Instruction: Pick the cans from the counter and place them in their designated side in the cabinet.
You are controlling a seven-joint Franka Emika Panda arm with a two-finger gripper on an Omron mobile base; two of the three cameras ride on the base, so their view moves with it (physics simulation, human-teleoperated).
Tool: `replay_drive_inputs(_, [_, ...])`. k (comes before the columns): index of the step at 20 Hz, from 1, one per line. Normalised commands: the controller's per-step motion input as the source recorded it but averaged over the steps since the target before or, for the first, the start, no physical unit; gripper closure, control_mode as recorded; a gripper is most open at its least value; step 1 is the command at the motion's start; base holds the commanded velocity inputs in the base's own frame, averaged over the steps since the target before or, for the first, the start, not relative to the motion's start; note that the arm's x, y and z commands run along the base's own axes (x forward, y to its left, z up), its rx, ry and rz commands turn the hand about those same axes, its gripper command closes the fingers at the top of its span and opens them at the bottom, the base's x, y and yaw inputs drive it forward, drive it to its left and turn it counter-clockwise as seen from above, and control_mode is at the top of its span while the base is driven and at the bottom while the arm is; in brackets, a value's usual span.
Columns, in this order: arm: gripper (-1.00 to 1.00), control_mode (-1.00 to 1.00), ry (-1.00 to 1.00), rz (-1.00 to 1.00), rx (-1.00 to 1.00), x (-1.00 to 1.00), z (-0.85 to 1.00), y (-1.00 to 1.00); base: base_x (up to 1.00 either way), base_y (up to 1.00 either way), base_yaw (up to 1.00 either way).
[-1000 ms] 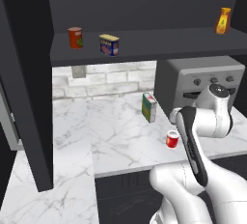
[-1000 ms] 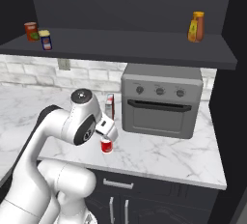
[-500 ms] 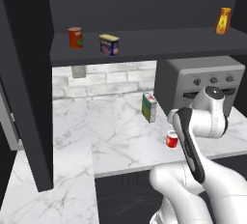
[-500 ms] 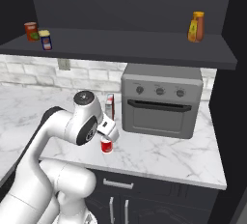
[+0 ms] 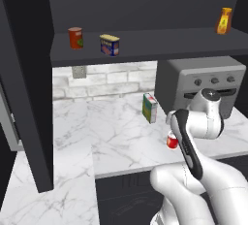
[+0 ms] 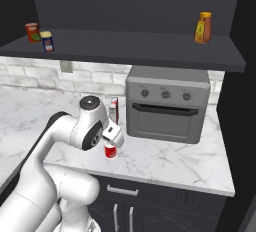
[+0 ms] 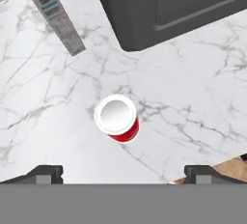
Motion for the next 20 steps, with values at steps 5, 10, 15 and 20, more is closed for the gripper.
replay_drive_inputs(5, [-1.0, -1.0, 0.01, 0.0, 0.0, 0.11, -0.13, 0.0, 0.0, 0.0, 0.0])
replay_drive_inputs(10, [-1.0, -1.0, 0.02, 0.0, 0.0, 0.09, -0.16, 0.0, 0.0, 0.0, 0.0])
replay_drive_inputs(15, [-1.0, -1.0, 0.01, 0.0, 0.0, 0.11, -0.15, 0.0, 0.0, 0.0, 0.0])
replay_drive_inputs(20, [-1.0, -1.0, 0.01, 0.0, 0.0, 0.12, -0.15, 0.0, 0.0, 0.0, 0.0])
